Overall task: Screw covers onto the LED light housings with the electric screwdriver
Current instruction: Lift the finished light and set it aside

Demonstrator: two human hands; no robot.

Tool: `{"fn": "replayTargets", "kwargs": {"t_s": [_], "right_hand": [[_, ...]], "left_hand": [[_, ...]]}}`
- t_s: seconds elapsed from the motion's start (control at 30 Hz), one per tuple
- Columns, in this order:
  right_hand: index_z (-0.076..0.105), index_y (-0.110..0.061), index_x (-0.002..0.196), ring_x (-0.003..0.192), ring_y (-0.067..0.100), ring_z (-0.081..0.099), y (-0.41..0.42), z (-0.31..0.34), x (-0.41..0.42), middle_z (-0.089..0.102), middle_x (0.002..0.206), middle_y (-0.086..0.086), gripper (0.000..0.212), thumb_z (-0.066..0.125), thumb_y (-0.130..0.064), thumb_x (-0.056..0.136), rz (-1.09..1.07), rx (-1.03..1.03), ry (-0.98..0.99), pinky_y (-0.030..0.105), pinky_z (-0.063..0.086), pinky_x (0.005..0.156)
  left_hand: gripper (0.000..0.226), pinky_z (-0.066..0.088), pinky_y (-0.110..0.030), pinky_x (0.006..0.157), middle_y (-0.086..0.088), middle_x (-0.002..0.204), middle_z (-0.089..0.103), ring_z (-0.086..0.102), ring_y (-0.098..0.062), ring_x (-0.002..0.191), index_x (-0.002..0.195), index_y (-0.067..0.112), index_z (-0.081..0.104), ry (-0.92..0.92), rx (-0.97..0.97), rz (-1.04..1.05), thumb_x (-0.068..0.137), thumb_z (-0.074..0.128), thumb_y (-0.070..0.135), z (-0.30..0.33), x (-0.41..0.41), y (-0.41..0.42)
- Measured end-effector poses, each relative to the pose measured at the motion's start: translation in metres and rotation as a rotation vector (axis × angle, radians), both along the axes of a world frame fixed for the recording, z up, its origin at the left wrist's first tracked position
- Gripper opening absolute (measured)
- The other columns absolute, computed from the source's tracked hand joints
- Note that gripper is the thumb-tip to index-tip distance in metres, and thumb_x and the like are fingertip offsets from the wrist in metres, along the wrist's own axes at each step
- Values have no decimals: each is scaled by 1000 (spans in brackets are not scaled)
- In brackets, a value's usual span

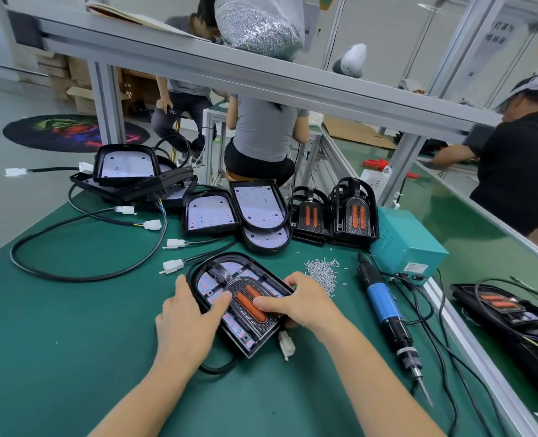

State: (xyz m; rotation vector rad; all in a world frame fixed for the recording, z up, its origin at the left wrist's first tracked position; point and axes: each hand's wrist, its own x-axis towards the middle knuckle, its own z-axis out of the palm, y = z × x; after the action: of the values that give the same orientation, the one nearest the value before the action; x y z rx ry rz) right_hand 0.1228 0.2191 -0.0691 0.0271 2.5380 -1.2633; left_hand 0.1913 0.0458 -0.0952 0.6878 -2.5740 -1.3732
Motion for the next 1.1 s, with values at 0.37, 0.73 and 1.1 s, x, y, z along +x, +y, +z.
{"fn": "replayTargets", "kwargs": {"t_s": [0.37,0.73,1.1], "right_hand": [[50,-16,97,86,14,63,6,-5,-1,66,101,2,64,93,-41,56,-24,-95,-51,31,54,69],[67,-15,111,85,11,69,10,-16,19,76,100,0,19,67,-14,92,-93,-527,5,25,53,79],[59,-18,131,118,19,63,11,-2,35,69,122,-1,34,56,-10,98,-220,-750,251,41,46,106]], "left_hand": [[44,52,-34,78,-4,95,72,67,-17,85,101,12,56,238,737,106,72,54,-21,-2,5,22],[57,56,-28,59,-1,99,73,71,-18,82,115,24,58,292,952,-77,79,49,-19,9,-9,28],[63,50,-9,63,33,104,65,64,11,84,132,51,33,360,795,-197,95,49,3,26,-26,45]]}}
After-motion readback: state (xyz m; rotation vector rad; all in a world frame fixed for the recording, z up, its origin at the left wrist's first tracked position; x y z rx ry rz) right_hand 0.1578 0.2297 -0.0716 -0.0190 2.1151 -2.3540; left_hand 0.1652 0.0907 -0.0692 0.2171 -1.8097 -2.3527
